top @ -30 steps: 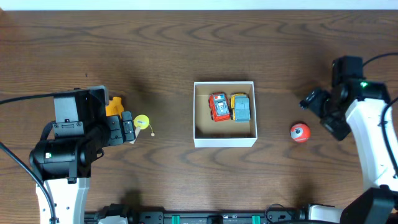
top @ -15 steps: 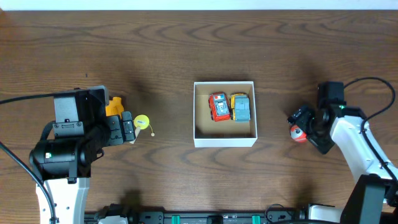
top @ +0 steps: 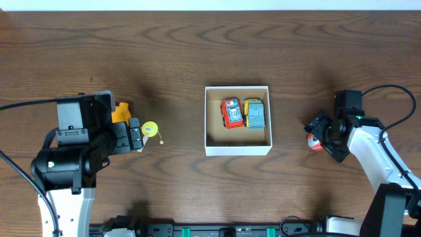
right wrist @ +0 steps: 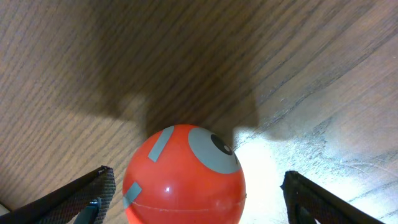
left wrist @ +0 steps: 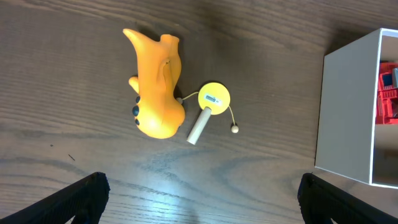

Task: Pack container
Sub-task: 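Grasp the orange-grey ball with the right gripper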

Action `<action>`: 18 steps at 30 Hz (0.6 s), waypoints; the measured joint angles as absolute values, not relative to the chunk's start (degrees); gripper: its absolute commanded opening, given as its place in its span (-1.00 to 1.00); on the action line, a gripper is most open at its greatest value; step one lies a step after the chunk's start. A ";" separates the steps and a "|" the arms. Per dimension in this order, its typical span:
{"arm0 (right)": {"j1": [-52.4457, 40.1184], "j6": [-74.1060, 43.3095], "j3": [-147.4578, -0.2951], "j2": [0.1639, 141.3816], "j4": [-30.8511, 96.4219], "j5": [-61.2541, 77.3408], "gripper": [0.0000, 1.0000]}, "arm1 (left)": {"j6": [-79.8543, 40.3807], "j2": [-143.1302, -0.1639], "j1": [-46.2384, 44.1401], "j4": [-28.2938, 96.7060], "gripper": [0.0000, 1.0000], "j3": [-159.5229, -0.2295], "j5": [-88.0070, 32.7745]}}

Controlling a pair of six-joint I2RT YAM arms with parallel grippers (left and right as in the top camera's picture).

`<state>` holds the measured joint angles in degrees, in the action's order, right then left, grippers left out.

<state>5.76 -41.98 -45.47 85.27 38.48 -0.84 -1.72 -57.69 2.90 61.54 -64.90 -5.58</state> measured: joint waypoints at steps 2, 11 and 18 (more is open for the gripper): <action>5.65 -41.98 -45.47 85.69 38.33 -0.84 0.79 | -1.72 -57.69 2.90 61.54 0.96 -64.90 -5.58; 3.38 -41.91 -45.45 89.69 36.64 -0.69 0.70 | -1.72 -57.69 2.90 61.54 0.96 -64.90 -5.58; 3.38 -41.98 -45.45 90.39 35.81 -0.80 0.41 | -1.72 -57.69 2.90 61.54 0.96 -64.90 -5.58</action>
<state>3.38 -41.98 -45.45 90.39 35.81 -0.80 -1.72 -57.69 2.90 61.54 -64.90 -5.58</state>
